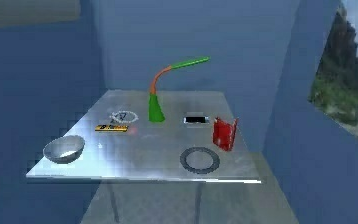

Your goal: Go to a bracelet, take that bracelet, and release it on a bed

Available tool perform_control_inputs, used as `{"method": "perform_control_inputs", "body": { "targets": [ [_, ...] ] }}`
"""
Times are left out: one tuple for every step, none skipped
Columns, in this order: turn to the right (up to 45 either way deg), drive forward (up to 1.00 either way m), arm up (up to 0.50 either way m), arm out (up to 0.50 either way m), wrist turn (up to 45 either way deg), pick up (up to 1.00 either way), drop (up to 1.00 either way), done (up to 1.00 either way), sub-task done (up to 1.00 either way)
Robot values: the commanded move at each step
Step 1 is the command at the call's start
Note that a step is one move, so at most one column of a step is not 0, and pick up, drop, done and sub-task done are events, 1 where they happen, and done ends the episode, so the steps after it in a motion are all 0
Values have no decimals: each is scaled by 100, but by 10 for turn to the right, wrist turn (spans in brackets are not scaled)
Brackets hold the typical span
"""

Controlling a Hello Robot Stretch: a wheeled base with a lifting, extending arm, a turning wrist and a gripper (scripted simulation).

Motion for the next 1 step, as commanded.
{"method": "perform_control_inputs", "body": {
  "targets": [
    [0, 45, 0, 0, 0, 0, 0, 0, 0]
  ]
}}
